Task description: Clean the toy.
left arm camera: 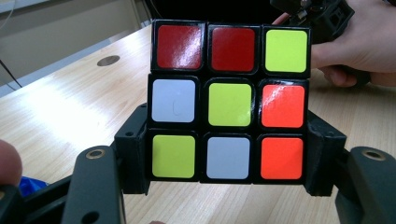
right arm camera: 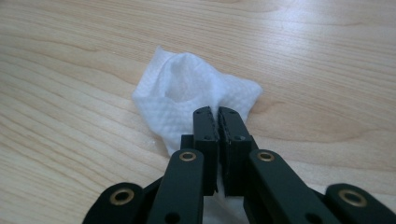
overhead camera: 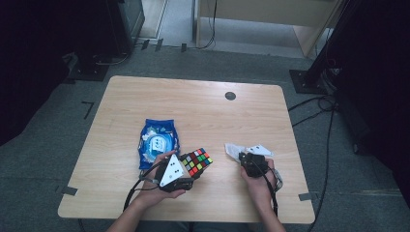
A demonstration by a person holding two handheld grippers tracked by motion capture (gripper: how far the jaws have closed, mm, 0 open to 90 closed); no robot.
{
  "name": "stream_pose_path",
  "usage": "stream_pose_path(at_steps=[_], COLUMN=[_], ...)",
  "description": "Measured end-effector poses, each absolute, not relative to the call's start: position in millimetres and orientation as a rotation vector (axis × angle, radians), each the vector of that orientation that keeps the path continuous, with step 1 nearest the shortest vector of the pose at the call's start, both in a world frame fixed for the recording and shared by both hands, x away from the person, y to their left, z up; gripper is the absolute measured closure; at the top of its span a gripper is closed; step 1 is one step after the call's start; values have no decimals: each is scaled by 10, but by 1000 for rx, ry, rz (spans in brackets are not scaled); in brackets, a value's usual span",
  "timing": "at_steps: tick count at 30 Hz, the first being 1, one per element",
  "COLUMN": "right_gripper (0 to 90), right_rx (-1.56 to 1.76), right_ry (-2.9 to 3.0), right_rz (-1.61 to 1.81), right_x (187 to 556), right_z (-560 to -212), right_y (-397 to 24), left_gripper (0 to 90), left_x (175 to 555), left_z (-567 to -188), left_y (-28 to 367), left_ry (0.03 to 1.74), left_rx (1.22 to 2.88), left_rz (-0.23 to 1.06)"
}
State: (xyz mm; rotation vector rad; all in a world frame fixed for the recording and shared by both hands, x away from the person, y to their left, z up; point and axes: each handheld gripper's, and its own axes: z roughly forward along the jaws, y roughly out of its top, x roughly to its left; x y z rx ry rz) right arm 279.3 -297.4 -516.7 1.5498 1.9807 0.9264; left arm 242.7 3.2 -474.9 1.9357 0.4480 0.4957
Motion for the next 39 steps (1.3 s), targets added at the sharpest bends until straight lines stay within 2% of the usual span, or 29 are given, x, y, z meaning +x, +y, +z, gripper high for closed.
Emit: stream_pose_path(at_steps=[5, 10, 17, 24, 30, 39], right_gripper=[893, 893, 892, 891, 890, 890], right_rx=[1544, 1327, 1093, 1086, 1192, 1165], right_ry=[1987, 1978, 1982, 2032, 1985, 2006], right_rz=[1105, 1434, 1670, 1716, 1667, 1618], right_x=[2725, 2458, 2162, 2110, 2202, 2165], right_z=[-5033, -4564, -4181, -4216, -4301, -4287], right_y=[-2961, -2738, -2456, -2299, -2377, -2377], left_gripper=[339, 339, 339, 340, 341, 340], left_x=[2434, 2431, 2383, 2327, 2308, 2397], left_z=[-4749, -4753, -4728, -4701, -4667, -4659], left_y=[40, 30, -17, -56, -47, 33], left_ry=[453, 447, 425, 394, 382, 458], left_rx=[1932, 1932, 1919, 1913, 1897, 1881], left_rz=[491, 488, 474, 478, 481, 474])
